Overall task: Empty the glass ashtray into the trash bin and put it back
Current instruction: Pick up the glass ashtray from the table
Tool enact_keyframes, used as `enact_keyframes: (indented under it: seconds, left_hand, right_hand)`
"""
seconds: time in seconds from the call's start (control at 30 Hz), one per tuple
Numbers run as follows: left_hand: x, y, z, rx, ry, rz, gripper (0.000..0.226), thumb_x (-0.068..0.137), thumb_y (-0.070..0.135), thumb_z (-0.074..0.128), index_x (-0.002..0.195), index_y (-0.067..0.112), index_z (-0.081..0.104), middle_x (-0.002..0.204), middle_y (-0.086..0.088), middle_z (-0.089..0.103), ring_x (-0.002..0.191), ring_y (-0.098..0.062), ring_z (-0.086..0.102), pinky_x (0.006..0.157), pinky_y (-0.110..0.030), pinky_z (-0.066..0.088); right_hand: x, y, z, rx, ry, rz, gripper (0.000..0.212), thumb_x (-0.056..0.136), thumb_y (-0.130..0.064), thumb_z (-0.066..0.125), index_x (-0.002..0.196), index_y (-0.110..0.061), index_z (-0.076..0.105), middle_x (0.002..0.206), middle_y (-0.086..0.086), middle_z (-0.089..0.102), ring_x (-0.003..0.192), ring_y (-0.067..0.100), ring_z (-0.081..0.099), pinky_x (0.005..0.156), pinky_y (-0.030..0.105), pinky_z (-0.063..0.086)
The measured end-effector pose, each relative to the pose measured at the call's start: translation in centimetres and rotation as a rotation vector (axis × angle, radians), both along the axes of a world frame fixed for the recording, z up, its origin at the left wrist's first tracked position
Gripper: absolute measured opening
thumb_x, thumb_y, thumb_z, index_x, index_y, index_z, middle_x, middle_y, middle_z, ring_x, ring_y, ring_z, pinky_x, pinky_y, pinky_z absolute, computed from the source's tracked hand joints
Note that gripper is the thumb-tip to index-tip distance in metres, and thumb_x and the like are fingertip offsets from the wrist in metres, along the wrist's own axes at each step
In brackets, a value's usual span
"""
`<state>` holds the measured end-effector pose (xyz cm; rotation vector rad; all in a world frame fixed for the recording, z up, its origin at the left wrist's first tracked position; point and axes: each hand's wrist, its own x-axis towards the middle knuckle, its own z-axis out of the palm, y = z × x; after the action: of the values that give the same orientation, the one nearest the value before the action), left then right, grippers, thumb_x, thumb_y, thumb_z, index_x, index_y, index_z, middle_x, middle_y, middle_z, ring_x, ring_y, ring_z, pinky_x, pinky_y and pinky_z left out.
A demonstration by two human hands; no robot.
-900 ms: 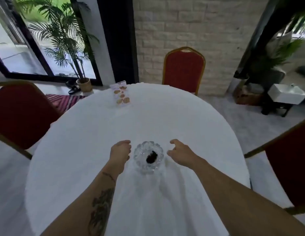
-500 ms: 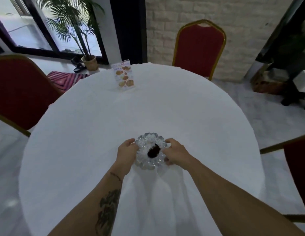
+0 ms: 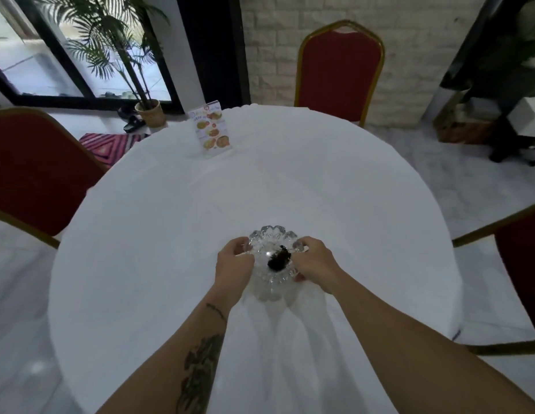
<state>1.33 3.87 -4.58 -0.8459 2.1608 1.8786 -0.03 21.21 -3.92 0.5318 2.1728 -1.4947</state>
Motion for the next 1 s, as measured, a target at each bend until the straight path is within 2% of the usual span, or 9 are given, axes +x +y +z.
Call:
enact_keyframes:
  seconds: [0.1, 0.23, 0.37, 0.5, 0.57, 0.63, 0.77, 0.9, 1.0]
  left_hand:
    - [1.6, 1.3, 1.6, 0.083, 0.02, 0.005, 0.04, 0.088, -0.013, 0.05, 0.115, 0.012, 0.065, 0.093, -0.005, 0.064, 0.067, -0.019, 0.055, 0.06, -0.027, 0.044]
    - [4.9, 3.3, 4.0, 0.184, 0.055, -0.032, 0.031, 0.096, -0.007, 0.051, 0.114, 0.016, 0.063, 0.098, -0.004, 0.059, 0.069, -0.015, 0.053, 0.06, -0.027, 0.043]
    - [8.5, 4.8, 5.8, 0.336, 0.086, -0.153, 0.042, 0.088, -0.015, 0.048, 0.108, 0.016, 0.068, 0.114, -0.017, 0.067, 0.085, -0.027, 0.061, 0.074, -0.038, 0.049]
    - [12.3, 7.1, 7.1, 0.43, 0.058, -0.255, 0.052, 0.092, -0.018, 0.042, 0.13, 0.013, 0.06, 0.118, -0.01, 0.067, 0.106, -0.031, 0.065, 0.098, -0.046, 0.052]
    - [14.4, 8.0, 7.2, 0.45, 0.029, -0.353, 0.055, 0.091, -0.021, 0.041, 0.13, 0.013, 0.059, 0.123, -0.011, 0.067, 0.108, -0.03, 0.065, 0.086, -0.038, 0.057]
    - [16.1, 8.9, 6.9, 0.447, 0.002, -0.46, 0.06, 0.086, -0.023, 0.04, 0.133, 0.005, 0.062, 0.125, -0.019, 0.07, 0.094, -0.029, 0.064, 0.071, -0.033, 0.053]
    - [18.9, 11.4, 6.4, 0.449, -0.048, -0.541, 0.059, 0.087, -0.023, 0.038, 0.125, 0.01, 0.069, 0.118, -0.022, 0.071, 0.088, -0.031, 0.061, 0.073, -0.043, 0.047]
    - [21.7, 14.4, 5.3, 0.49, -0.099, -0.583, 0.057, 0.087, -0.026, 0.038, 0.103, 0.013, 0.077, 0.097, -0.013, 0.074, 0.074, -0.027, 0.065, 0.054, -0.029, 0.051]
    - [23.9, 16.9, 4.2, 0.482, -0.12, -0.619, 0.062, 0.084, -0.028, 0.038, 0.092, 0.018, 0.078, 0.086, -0.009, 0.081, 0.069, -0.023, 0.075, 0.064, -0.033, 0.059]
  right_hand:
    - [2.2, 0.8, 1.4, -0.017, -0.015, -0.019, 0.035, 0.089, -0.003, 0.047, 0.119, -0.017, 0.057, 0.127, 0.019, 0.061, 0.078, 0.025, 0.065, 0.053, 0.027, 0.056]
    - [6.9, 2.2, 4.1, -0.015, 0.013, -0.078, 0.028, 0.091, -0.002, 0.043, 0.112, -0.018, 0.049, 0.104, 0.019, 0.062, 0.078, 0.027, 0.058, 0.058, 0.031, 0.053]
    - [13.0, 3.9, 6.8, 0.001, 0.049, -0.176, 0.032, 0.094, -0.003, 0.043, 0.124, -0.014, 0.047, 0.101, 0.016, 0.06, 0.079, 0.027, 0.06, 0.061, 0.031, 0.052]
    - [19.0, 5.6, 8.7, 0.009, 0.103, -0.265, 0.032, 0.096, -0.003, 0.042, 0.123, -0.016, 0.051, 0.103, 0.01, 0.062, 0.079, 0.022, 0.062, 0.068, 0.033, 0.054]
    - [22.0, 6.5, 9.2, 0.02, 0.114, -0.294, 0.033, 0.096, -0.003, 0.042, 0.123, -0.018, 0.053, 0.1, 0.004, 0.062, 0.081, 0.018, 0.06, 0.067, 0.03, 0.054]
    - [24.7, 7.5, 9.6, 0.043, 0.107, -0.327, 0.033, 0.096, -0.003, 0.041, 0.122, -0.021, 0.053, 0.1, 0.003, 0.062, 0.082, 0.017, 0.059, 0.063, 0.028, 0.055]
    - [28.6, 9.8, 8.9, -0.007, 0.045, -0.425, 0.03, 0.098, -0.003, 0.042, 0.121, -0.022, 0.051, 0.109, 0.003, 0.06, 0.087, 0.02, 0.062, 0.065, 0.033, 0.061]
    - [31.9, 12.3, 7.2, -0.1, 0.031, -0.521, 0.036, 0.098, -0.002, 0.051, 0.129, -0.018, 0.054, 0.119, 0.007, 0.064, 0.091, 0.025, 0.068, 0.059, 0.034, 0.063]
    - [33.9, 14.3, 5.1, -0.105, -0.008, -0.595, 0.041, 0.095, -0.002, 0.048, 0.129, -0.024, 0.058, 0.128, 0.011, 0.063, 0.106, 0.033, 0.066, 0.062, 0.043, 0.066]
